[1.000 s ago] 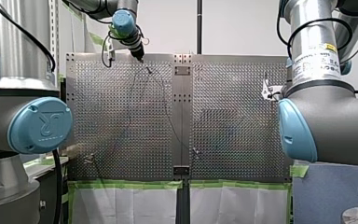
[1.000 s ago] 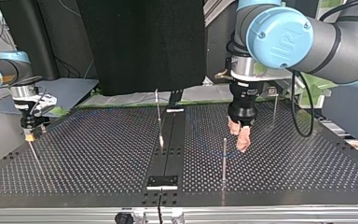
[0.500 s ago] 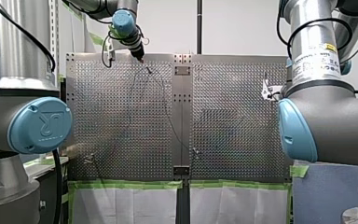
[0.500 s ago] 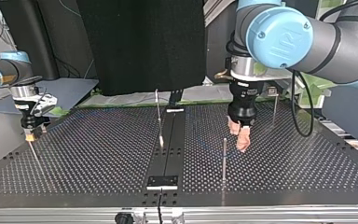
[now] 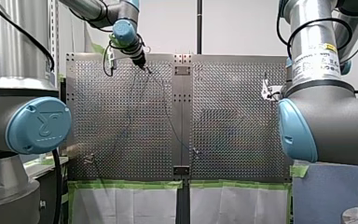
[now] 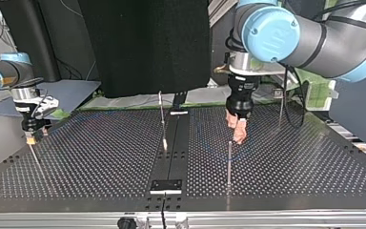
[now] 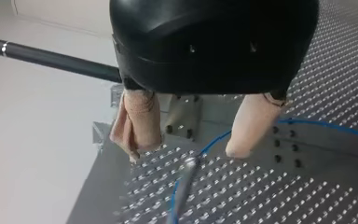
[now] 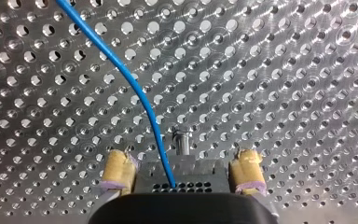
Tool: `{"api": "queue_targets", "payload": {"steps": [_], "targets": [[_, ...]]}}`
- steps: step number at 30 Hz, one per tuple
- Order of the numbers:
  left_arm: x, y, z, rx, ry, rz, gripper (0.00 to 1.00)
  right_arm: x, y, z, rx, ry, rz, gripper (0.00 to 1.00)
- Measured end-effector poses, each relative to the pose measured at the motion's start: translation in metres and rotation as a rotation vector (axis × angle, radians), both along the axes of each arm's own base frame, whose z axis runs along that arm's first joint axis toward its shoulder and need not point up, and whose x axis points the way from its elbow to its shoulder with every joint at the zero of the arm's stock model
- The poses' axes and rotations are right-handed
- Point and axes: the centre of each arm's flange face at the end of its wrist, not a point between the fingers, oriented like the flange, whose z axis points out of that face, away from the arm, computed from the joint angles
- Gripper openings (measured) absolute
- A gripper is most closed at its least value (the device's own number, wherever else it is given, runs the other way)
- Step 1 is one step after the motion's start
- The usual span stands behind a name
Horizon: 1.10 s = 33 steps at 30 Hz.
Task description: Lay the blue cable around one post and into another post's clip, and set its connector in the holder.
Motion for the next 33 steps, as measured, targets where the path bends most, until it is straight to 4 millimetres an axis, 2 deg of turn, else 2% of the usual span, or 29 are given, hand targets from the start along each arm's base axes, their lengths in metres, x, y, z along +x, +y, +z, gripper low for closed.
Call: {"api": "queue_targets", "payload": {"steps": [12,18,25,33], "targets": [[-0.008,-0.008,-0.044,-0.024,0.005,-0.048,1.0,0.001,0.0,0.001,-0.001,0.0,0.002,1.0],[-0.01,-0.009,-0.073,-0.01,0.015,-0.066,1.0,0.001,0.0,0.001,-0.001,-0.001,0.002,1.0],[-0.008,-0.013,-0.126,0.037,0.067,-0.076,1.0,0.001,0.0,0.001,-0.001,-0.001,0.002,1.0],[-0.014,-0.018,-0.187,0.069,0.137,-0.089,1.0,0.002,0.001,0.001,-0.001,0.0,0.002,1.0]]}}
